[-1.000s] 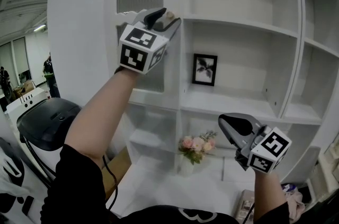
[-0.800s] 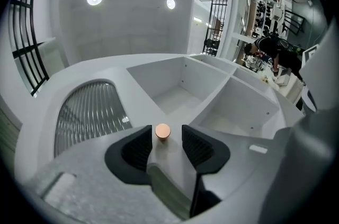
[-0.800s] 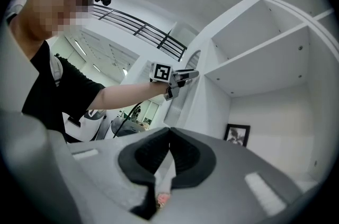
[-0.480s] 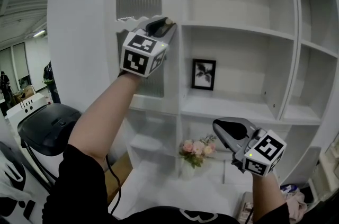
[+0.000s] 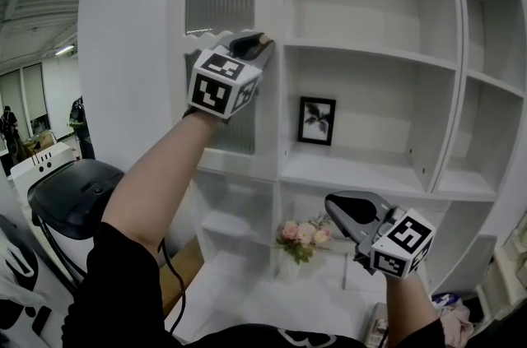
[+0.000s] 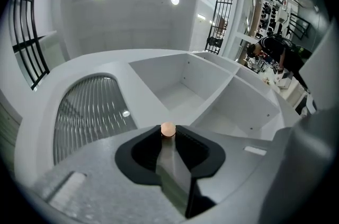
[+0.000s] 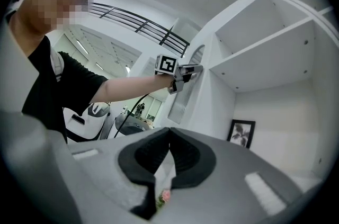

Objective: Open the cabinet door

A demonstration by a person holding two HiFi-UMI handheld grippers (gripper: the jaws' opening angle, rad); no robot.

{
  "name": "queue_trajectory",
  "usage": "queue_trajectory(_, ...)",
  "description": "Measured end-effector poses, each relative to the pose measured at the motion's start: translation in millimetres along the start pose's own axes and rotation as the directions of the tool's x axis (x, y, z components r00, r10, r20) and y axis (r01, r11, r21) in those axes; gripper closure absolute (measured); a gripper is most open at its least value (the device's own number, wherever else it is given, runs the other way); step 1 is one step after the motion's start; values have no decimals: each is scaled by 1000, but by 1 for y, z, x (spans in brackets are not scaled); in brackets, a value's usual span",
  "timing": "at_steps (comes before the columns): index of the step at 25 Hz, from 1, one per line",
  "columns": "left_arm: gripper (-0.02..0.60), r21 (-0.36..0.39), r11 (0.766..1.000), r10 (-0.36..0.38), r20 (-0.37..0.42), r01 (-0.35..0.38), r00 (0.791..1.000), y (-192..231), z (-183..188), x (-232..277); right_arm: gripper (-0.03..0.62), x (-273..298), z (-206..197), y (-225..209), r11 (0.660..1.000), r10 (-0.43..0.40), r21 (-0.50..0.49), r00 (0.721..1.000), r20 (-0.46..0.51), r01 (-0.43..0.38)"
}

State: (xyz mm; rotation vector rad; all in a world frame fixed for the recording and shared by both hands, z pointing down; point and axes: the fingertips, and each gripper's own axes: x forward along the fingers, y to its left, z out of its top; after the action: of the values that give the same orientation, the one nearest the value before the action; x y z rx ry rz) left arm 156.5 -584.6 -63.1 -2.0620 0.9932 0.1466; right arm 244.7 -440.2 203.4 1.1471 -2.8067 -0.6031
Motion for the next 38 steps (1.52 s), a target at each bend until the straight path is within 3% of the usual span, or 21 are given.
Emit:
queue_trajectory(12, 505, 36, 999, -11, -47, 13, 999, -1, 4, -8, 591, -1, -32, 8, 997, 54, 61, 998, -40, -52)
queue_trajectory(21, 505, -3, 999, -50, -13, 50, 999, 3, 13, -24, 591, 1, -24, 19, 995, 43, 90, 999, -21, -41)
queue_trajectory(38, 505, -68, 979, -183, 103, 190, 978, 14, 32, -71, 591, 39, -7, 68, 994, -66, 80, 992, -107, 74)
